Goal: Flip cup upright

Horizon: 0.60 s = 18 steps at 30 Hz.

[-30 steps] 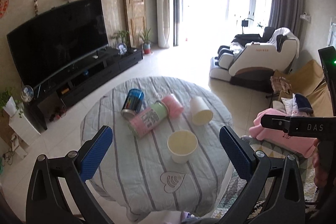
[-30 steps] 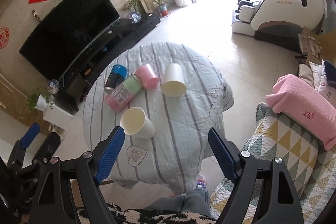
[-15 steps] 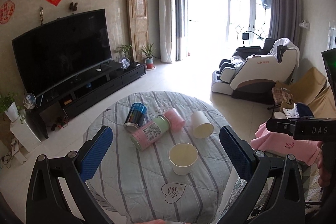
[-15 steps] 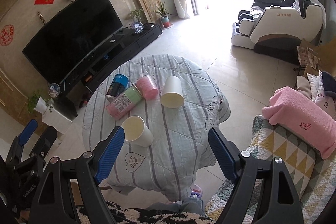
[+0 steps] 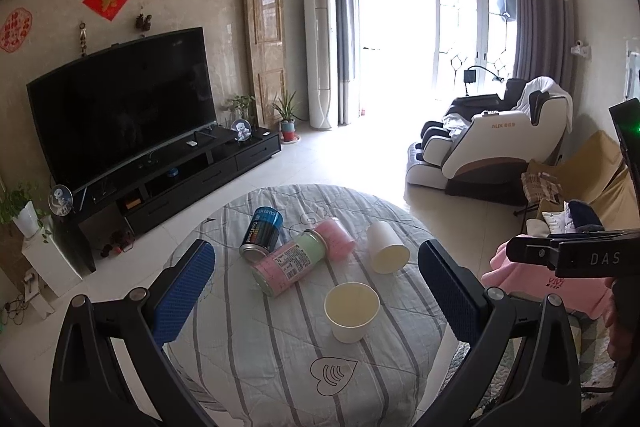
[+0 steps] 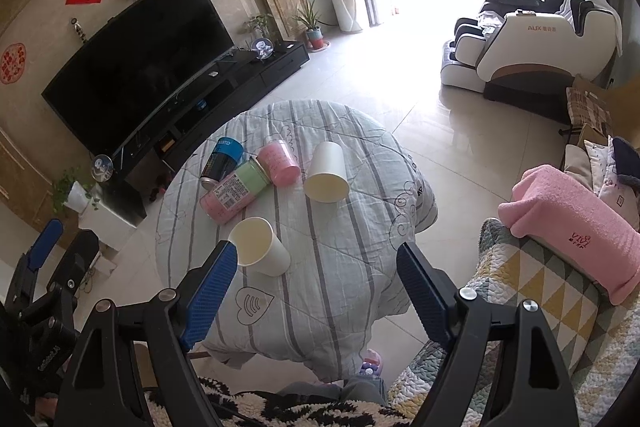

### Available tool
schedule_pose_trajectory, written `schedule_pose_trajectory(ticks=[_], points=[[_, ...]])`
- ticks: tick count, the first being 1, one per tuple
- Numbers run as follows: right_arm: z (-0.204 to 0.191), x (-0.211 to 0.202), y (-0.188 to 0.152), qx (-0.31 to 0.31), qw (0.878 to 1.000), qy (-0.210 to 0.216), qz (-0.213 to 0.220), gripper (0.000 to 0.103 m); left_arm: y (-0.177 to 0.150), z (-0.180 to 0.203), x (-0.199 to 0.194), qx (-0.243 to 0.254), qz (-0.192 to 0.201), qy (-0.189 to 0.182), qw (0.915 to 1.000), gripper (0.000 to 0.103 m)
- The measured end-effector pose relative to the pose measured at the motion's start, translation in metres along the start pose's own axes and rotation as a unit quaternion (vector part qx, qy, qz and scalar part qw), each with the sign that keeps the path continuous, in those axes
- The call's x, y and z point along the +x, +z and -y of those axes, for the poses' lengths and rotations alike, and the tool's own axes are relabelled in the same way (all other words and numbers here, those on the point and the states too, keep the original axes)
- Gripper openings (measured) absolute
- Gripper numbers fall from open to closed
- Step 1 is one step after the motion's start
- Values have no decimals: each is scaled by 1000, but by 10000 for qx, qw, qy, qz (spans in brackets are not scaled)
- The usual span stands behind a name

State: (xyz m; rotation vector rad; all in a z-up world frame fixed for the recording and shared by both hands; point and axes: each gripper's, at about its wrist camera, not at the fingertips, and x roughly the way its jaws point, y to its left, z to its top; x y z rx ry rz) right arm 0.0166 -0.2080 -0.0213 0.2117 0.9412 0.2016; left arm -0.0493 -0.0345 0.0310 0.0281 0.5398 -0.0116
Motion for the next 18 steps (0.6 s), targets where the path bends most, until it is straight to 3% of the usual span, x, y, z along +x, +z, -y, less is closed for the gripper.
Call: schedule_pose_trajectory(ticks=[18], points=[[1,-1,1,-23,10000,-7,15,83,0,1,-3,-1,33,9,10000,103]])
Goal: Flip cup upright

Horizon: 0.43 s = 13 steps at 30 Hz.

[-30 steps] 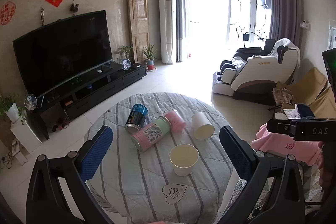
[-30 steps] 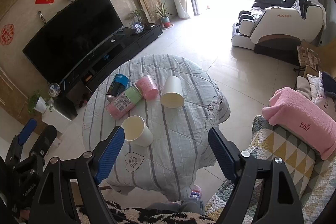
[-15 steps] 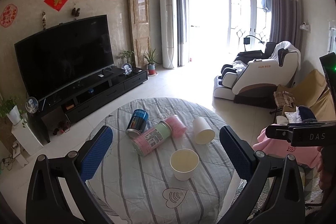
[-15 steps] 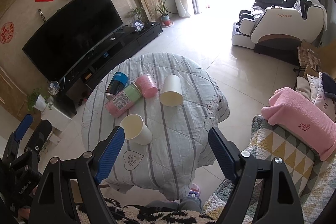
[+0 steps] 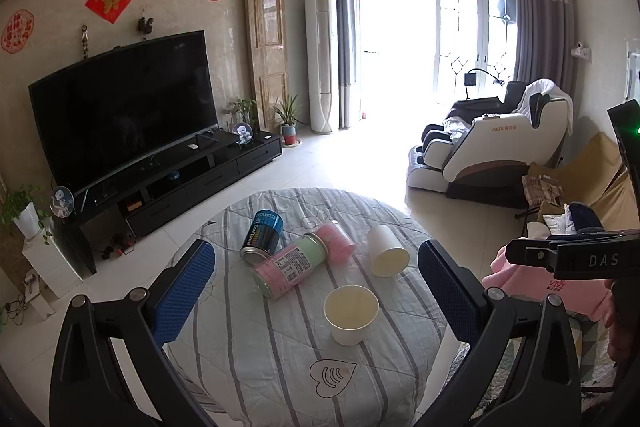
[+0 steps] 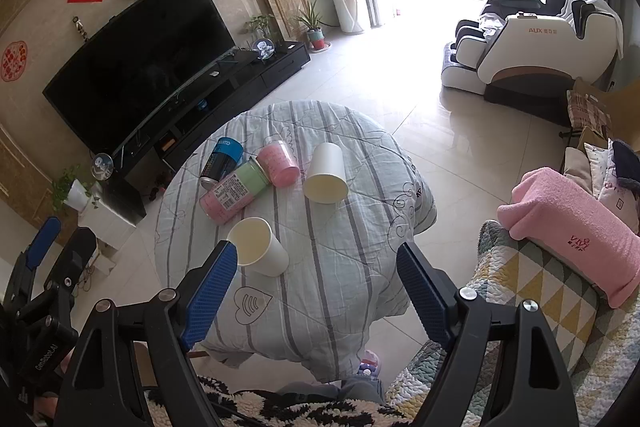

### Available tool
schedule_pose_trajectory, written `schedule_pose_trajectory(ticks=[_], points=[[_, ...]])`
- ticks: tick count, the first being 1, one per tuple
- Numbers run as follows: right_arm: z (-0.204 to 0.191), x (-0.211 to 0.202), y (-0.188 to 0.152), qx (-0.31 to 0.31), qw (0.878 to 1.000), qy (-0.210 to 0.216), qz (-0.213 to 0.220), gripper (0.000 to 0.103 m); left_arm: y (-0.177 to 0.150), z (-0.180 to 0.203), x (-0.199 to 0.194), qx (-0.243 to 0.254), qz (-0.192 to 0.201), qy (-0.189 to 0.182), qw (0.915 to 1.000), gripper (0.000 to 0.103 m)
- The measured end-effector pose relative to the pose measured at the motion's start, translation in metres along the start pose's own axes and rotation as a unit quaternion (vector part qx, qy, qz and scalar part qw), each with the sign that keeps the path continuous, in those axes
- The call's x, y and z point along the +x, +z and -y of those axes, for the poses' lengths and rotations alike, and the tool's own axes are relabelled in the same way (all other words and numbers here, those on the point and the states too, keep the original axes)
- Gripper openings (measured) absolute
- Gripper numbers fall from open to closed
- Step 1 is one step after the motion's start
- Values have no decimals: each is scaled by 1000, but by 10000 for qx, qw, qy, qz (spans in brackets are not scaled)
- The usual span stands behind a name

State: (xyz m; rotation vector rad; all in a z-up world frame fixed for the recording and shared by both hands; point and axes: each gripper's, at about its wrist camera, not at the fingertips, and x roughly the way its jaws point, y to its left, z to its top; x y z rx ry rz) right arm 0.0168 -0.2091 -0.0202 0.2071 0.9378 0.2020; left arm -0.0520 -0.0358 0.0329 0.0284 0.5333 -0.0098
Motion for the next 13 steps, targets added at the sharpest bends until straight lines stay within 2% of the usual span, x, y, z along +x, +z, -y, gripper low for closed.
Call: schedule_pose_trajectory(ticks=[13], points=[[1,0,-1,-10,10000,-10,-32,83,0,-2,0,-27,28,-27,10000,103]])
